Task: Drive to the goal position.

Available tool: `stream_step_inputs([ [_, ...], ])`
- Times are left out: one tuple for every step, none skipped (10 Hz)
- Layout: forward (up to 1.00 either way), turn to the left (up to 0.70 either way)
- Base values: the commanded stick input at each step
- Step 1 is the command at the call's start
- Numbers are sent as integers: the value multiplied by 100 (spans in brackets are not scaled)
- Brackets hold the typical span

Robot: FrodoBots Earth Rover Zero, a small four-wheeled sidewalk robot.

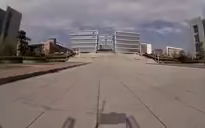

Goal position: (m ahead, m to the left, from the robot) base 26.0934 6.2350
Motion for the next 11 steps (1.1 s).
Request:
stream_step_inputs([
  [100, 0],
  [100, 0],
  [100, 0],
  [100, 0],
  [100, 0],
  [100, 0],
  [100, 0],
  [100, 0],
  [100, 0],
  [100, 0],
  [100, 0],
])
